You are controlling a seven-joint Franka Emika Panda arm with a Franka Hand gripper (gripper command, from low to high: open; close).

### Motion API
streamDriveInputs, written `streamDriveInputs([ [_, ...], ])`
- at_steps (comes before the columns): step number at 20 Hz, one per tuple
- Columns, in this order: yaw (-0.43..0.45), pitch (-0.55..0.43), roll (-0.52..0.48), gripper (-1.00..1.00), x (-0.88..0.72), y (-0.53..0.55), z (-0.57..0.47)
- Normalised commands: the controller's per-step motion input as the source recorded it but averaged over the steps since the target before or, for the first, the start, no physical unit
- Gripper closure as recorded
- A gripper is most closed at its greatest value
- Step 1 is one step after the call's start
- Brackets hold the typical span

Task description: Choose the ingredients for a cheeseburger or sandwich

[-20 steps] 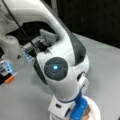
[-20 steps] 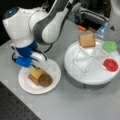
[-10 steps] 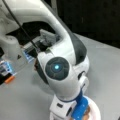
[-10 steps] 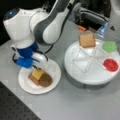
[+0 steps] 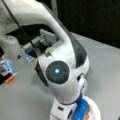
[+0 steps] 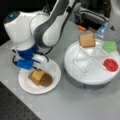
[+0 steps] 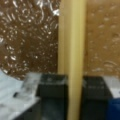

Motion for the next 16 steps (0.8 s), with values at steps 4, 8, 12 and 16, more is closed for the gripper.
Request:
streamDriveInputs([
  [4, 0.005, -0.151, 0.093, -1.00, -0.03, -0.10, -0.21],
  [8, -0.003, -0.145, 0.118, -1.00, -0.04, -0.06, -0.09],
  [12, -0.013, -0.130, 0.127, -1.00, -0.04, -0.05, -0.01],
  [16, -0.014, -0.124, 0.131, -1.00, -0.04, -0.05, 0.00],
])
